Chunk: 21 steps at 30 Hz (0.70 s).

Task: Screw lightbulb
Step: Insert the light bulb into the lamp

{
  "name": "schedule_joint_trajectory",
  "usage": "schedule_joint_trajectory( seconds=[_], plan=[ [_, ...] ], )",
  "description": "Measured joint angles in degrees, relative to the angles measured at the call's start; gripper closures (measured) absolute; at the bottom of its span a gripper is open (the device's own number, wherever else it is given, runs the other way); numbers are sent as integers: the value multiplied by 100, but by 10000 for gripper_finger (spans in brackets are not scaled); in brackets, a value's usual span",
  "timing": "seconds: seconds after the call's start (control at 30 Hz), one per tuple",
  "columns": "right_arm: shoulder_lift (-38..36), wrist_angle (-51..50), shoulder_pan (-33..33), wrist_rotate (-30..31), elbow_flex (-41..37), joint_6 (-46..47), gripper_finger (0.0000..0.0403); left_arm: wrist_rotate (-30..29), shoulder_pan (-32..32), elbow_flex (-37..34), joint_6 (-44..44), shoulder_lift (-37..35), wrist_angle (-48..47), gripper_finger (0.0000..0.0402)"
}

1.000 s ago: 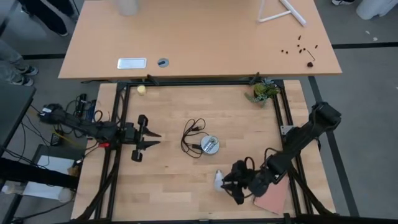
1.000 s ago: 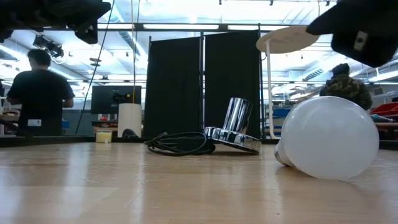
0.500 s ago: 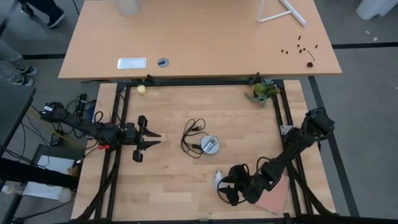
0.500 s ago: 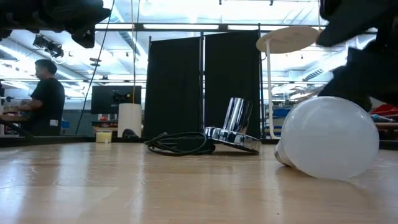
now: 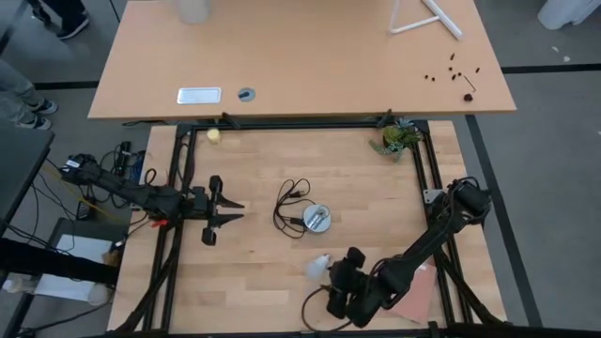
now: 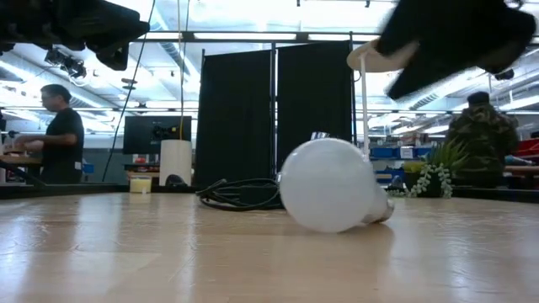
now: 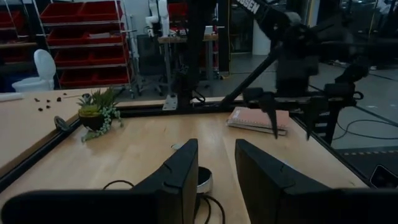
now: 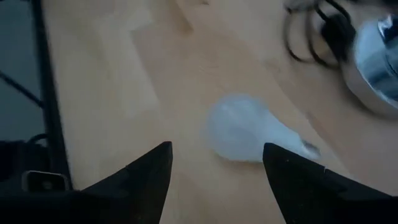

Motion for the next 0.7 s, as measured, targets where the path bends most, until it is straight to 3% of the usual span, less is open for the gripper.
schedule_joint_trajectory(
  seconds=[0.17,0.3,0.6,0.7],
  plan=[
    [255,-16,-66,-6,439,-1294,142,56,0,2,-2,2,-540,291],
    [253,-58,-338,-152,476,-1555,142,94,0,2,-249,4,-684,291],
    [214,-421,-1324,-1973,525,-2617,136,263,-2,2,-495,3,-974,291],
    [185,-963,-1512,-2123,818,-2864,136,248,-2,2,-595,2,-971,291]
  ],
)
